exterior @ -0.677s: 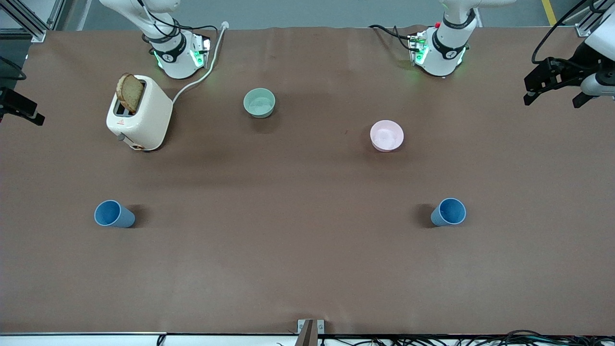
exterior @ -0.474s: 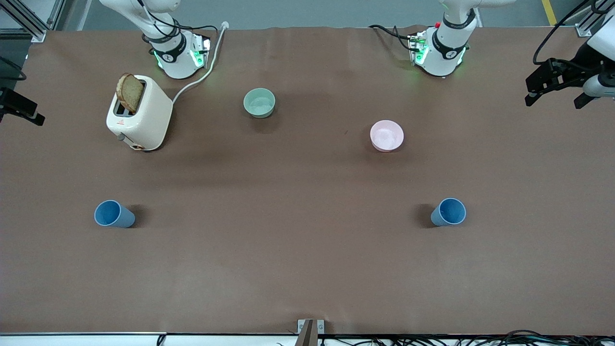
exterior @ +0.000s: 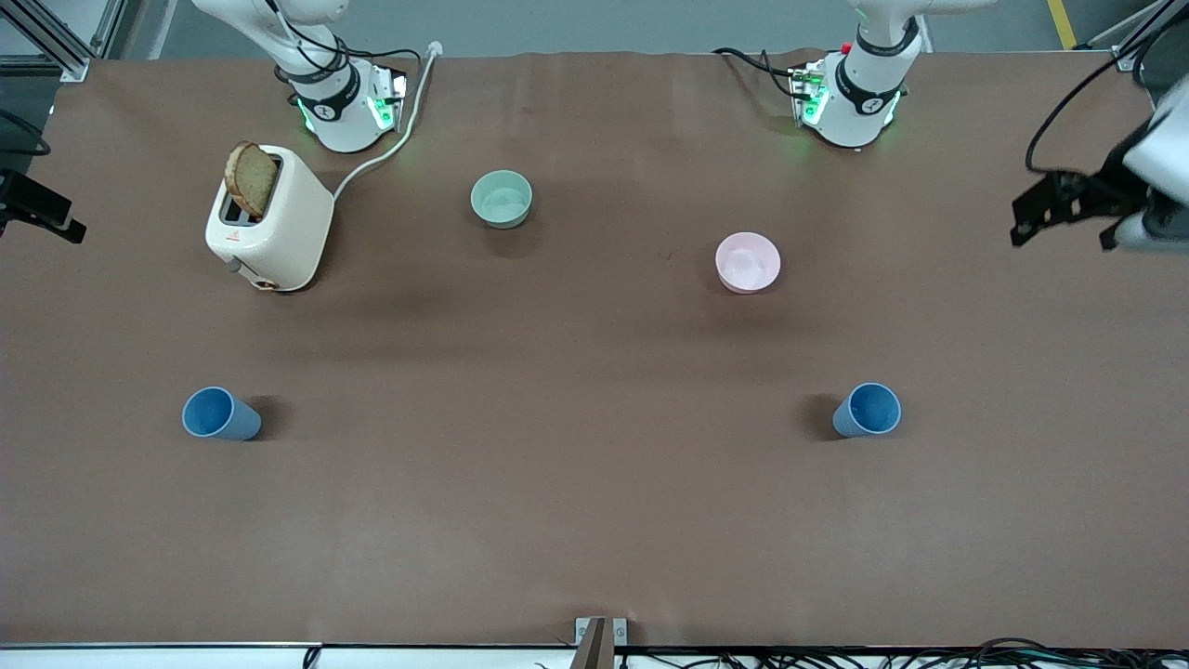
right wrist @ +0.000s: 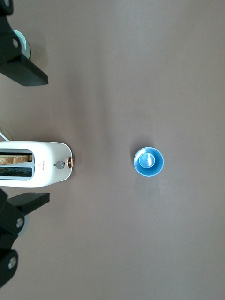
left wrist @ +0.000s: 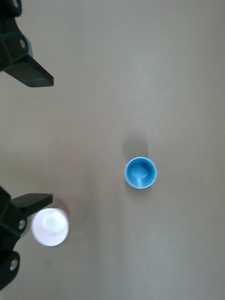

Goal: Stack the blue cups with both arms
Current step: 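Reach the right gripper and the left gripper down toward each blue cup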

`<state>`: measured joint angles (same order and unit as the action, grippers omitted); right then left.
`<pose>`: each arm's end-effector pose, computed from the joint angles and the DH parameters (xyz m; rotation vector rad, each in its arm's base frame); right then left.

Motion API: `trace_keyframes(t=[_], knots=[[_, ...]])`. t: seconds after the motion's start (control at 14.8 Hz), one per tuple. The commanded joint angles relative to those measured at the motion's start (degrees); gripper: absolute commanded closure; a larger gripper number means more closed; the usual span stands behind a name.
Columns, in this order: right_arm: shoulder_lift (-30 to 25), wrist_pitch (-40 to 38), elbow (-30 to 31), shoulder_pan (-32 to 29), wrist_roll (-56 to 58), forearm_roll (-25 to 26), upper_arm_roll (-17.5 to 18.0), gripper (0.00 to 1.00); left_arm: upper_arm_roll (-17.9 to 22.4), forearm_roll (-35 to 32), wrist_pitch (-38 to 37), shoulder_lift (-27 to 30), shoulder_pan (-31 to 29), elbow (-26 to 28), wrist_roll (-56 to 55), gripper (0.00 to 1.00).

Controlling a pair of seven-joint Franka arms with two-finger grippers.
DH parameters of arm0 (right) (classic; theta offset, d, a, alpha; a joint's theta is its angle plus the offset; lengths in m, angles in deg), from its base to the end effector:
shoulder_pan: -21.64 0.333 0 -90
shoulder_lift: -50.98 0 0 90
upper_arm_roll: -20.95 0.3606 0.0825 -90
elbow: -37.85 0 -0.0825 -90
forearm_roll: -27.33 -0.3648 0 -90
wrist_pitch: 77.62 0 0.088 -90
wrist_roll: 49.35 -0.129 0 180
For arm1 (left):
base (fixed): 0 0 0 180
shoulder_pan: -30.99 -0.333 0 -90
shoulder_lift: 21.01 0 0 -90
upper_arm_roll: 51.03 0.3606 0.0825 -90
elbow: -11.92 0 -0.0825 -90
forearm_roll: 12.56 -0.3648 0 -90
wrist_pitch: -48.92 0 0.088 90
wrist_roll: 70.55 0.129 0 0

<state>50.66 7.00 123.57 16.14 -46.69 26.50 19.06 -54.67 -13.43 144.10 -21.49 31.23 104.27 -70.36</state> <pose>0.5196 -0.0655 0.6754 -3.1232 0.1270 0.0192 0.5460 -0.0350 0.6320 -3.1256 0.1127 -0.0649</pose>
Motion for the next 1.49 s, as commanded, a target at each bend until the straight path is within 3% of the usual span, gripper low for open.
trace_keyframes(t=[0.0, 0.14, 0.54, 0.68, 0.88, 1.15, 1.42], knots=[[1.4, 0.6, -0.8, -1.0, 0.6, -0.1, 0.4, 0.0, -0.1, 0.1, 12.1, -3.0, -1.0, 6.8, 0.8, 0.0], [4.1, 4.2, -0.8, -2.1, 0.6, -0.4, 0.4, 0.0, -0.1, -1.0, 19.2, -7.0, -0.9, 9.7, 0.8, 0.0], [16.0, 16.3, -0.7, -5.6, 6.7, -2.9, 0.4, 0.0, -0.5, -0.5, 29.1, -19.6, -0.5, 9.4, -0.7, 0.0], [20.7, 20.6, -0.6, -6.6, 8.0, -3.1, 0.6, 0.0, -0.7, -0.4, 31.3, -21.8, -0.2, 9.3, -0.7, 0.07], [27.3, 25.8, 0.1, -8.8, 13.0, -10.6, 0.5, 0.0, -0.8, -0.4, 34.0, -25.0, 0.4, 9.3, -0.7, 0.17], [32.5, 30.7, 1.1, -9.0, 14.0, -10.9, 0.6, 0.0, -0.8, -0.3, 34.5, -27.9, 0.4, 9.5, -0.7, 0.35], [34.9, 32.0, 3.4, -9.2, 14.2, -11.0, 0.7, 0.05, -0.8, -0.3, 34.5, -29.5, 0.5, 9.7, -0.7, 0.61]])
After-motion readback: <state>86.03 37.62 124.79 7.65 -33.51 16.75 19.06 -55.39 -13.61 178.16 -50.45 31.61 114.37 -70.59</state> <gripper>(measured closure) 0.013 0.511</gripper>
